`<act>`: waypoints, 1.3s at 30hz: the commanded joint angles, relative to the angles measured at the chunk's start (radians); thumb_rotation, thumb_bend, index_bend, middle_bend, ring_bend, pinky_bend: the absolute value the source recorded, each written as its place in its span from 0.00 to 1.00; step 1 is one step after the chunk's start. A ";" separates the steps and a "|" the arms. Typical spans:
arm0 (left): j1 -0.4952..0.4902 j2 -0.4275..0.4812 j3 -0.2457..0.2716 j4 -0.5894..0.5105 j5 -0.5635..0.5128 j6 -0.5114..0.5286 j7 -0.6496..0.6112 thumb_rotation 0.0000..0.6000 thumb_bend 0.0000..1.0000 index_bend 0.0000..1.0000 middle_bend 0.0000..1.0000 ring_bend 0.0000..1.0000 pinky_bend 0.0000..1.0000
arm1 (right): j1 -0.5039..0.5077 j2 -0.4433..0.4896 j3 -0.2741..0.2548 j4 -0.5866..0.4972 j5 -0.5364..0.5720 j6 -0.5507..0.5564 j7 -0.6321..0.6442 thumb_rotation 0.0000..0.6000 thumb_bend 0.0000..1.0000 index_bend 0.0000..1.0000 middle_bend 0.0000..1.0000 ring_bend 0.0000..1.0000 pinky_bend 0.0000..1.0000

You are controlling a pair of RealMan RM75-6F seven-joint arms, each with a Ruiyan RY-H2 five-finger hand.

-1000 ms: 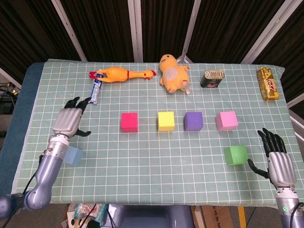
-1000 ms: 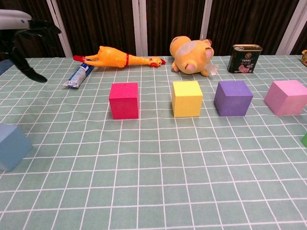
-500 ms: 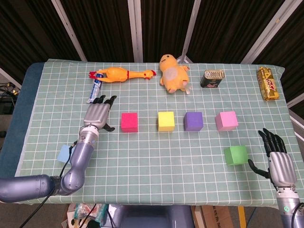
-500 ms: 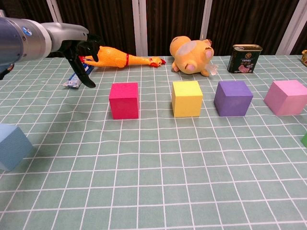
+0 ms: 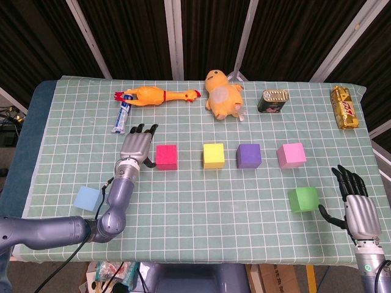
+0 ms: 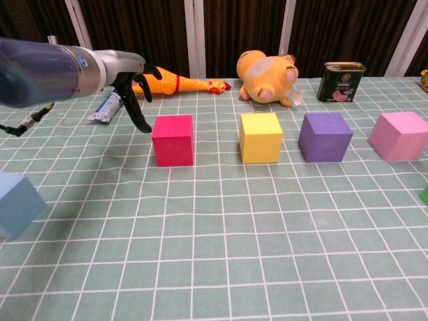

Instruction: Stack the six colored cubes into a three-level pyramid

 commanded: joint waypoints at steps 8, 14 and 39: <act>-0.034 -0.044 0.022 0.055 -0.011 -0.020 -0.006 1.00 0.13 0.00 0.25 0.02 0.09 | 0.002 0.002 -0.001 -0.003 0.005 -0.008 0.000 1.00 0.33 0.00 0.00 0.00 0.00; -0.053 -0.072 0.031 0.093 -0.011 -0.036 -0.008 1.00 0.14 0.00 0.26 0.02 0.09 | 0.003 0.002 -0.002 -0.004 0.005 -0.011 0.000 1.00 0.33 0.00 0.00 0.00 0.00; -0.082 -0.147 0.040 0.185 0.076 -0.045 -0.060 1.00 0.29 0.00 0.36 0.04 0.09 | 0.006 0.007 -0.003 -0.011 0.011 -0.023 0.010 1.00 0.33 0.00 0.00 0.00 0.00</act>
